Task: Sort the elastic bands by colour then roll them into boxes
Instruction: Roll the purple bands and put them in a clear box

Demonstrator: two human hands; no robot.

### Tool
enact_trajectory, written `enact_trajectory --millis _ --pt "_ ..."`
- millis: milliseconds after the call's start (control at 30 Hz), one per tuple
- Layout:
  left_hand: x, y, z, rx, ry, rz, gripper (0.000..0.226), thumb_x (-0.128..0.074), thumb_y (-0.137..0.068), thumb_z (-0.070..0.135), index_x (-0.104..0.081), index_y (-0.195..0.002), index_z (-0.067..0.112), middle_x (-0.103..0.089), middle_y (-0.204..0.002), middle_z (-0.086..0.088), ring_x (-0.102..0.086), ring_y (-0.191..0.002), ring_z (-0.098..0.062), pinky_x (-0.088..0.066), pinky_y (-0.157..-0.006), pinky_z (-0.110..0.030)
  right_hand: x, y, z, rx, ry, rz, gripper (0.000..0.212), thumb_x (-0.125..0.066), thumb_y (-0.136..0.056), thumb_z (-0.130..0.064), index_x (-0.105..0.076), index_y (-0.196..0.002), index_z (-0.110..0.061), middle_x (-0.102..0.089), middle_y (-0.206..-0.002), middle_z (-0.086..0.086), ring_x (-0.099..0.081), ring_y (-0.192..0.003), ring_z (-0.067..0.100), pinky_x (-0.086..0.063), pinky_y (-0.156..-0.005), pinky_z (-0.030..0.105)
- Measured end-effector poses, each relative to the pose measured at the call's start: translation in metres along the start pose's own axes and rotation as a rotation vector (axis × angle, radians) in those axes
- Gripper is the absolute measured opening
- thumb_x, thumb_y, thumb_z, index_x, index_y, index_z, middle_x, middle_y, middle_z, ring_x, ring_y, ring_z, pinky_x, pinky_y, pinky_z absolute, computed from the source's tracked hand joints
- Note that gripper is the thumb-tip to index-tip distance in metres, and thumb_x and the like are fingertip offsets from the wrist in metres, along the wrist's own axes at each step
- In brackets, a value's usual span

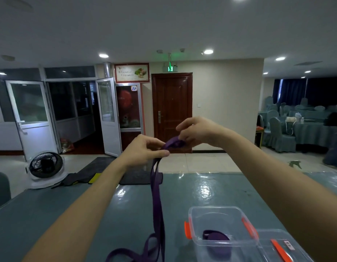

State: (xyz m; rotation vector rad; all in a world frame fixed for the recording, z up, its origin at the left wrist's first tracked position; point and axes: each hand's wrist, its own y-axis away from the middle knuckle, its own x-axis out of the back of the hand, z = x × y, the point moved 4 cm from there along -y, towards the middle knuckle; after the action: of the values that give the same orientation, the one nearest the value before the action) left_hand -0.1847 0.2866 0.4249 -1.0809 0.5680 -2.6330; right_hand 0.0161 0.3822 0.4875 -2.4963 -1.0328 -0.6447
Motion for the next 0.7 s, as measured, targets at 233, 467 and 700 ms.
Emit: enact_trajectory --millis 233,467,700 --pt "-0.016 0.003 0.012 -0.006 -0.470 -0.292 0.026 -0.083 -0.097 0.038 -0.083 -0.120 0.027 -0.079 -0.097 0.013 -0.073 -0.090 -0.005 -0.062 -0.090 -0.032 -0.032 0.005 0.009 0.159 0.728 -0.205 0.031 -0.085 -0.090 -0.038 -0.083 -0.116 -0.022 -0.077 -0.094 -0.007 -0.068 -0.085 0.010 -0.050 -0.067 0.023" --pt "-0.025 0.007 0.018 -0.053 -0.449 -0.234 0.033 -0.081 -0.098 0.036 -0.078 -0.129 0.025 -0.078 -0.109 0.012 -0.072 -0.100 -0.006 -0.062 -0.098 -0.035 -0.044 0.003 0.053 0.145 0.440 -0.171 0.020 -0.087 -0.091 -0.023 -0.076 -0.103 -0.013 -0.081 -0.084 0.005 -0.081 -0.072 0.017 -0.065 -0.072 0.031" --pt "-0.036 0.019 -0.006 -0.014 -0.185 -0.144 0.038 -0.090 -0.090 0.031 -0.076 -0.125 0.033 -0.081 -0.107 0.014 -0.076 -0.102 -0.001 -0.064 -0.098 -0.034 -0.036 0.018 0.086 0.190 -0.185 -0.028 0.022 -0.086 -0.090 -0.012 -0.076 -0.108 -0.005 -0.076 -0.078 0.002 -0.082 -0.083 0.032 -0.066 -0.079 0.035"
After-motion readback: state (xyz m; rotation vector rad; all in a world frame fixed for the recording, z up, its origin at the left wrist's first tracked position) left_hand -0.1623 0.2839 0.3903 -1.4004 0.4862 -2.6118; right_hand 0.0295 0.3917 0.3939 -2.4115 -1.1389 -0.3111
